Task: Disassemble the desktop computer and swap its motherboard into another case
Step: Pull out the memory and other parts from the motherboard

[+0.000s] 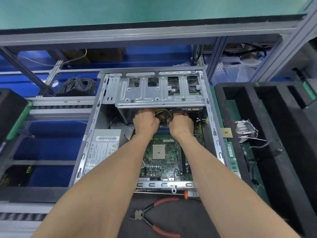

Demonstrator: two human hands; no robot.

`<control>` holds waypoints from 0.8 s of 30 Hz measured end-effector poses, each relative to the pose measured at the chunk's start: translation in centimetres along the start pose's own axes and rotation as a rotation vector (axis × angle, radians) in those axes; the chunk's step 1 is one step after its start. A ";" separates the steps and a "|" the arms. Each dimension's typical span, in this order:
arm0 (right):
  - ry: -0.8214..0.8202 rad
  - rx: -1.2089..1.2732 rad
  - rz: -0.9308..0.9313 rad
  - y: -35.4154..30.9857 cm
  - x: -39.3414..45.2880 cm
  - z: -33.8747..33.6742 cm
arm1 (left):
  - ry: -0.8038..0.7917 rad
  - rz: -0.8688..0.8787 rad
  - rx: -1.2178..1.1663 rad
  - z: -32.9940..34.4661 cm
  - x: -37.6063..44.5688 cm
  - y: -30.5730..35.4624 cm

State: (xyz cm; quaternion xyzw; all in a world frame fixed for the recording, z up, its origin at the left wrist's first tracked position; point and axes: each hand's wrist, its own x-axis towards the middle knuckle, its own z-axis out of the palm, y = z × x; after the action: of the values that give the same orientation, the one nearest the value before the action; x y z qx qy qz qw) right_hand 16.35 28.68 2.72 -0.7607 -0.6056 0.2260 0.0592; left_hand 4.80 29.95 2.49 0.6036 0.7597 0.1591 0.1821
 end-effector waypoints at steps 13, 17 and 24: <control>0.013 -0.010 -0.044 0.5 0.1 0.0 | -0.073 -0.094 -0.095 -1.0 -0.7 0.2; -0.007 0.011 -0.055 0.5 0.3 -0.1 | -0.080 -0.076 -0.030 -0.8 -0.3 -0.1; -0.076 0.000 -0.072 0.4 0.7 -0.5 | -0.048 -0.118 -0.049 0.0 0.4 -0.4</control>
State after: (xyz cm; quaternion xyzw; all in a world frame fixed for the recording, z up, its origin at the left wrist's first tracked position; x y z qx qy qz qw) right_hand 17.04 29.32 2.80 -0.7292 -0.6345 0.2524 0.0443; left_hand 4.37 30.21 2.26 0.5565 0.7854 0.1523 0.2240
